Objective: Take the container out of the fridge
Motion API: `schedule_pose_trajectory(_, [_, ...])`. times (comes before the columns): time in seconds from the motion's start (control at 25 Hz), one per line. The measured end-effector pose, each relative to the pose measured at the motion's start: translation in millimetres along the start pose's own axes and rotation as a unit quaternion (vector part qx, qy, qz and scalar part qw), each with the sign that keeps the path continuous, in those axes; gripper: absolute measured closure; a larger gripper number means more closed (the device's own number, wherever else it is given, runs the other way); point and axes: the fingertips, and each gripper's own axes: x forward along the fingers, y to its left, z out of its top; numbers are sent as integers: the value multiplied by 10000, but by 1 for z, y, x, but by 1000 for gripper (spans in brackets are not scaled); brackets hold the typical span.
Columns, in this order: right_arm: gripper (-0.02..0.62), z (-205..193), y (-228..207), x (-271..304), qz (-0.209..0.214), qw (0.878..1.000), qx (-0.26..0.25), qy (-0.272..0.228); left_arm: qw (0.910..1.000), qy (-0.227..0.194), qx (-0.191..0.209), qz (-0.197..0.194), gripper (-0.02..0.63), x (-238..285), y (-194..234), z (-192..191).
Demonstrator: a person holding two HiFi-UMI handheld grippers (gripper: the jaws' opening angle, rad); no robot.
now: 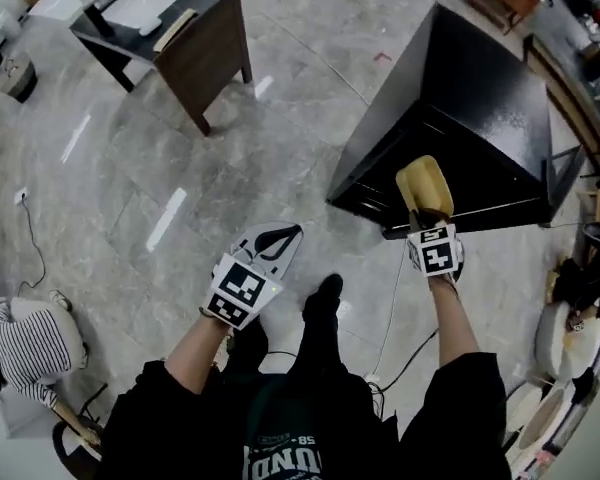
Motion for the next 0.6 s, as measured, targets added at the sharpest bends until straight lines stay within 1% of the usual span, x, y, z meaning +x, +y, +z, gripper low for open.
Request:
schedule_pose_trajectory(0.24, [552,-3,37,-40,76,10000,-42,32,9994,-17,189,-284,592,-8,-13,12])
schedule_pose_trajectory(0.44, [552,-11,67,-74,121,9999,-82,-67,9980,-49,377,-513,592,-13,-29,21])
schedule_pose_trajectory(0.6, [551,-19,87,-103,153,9998,29,-128,9968,-61,435,-668,592,-21,-44,27])
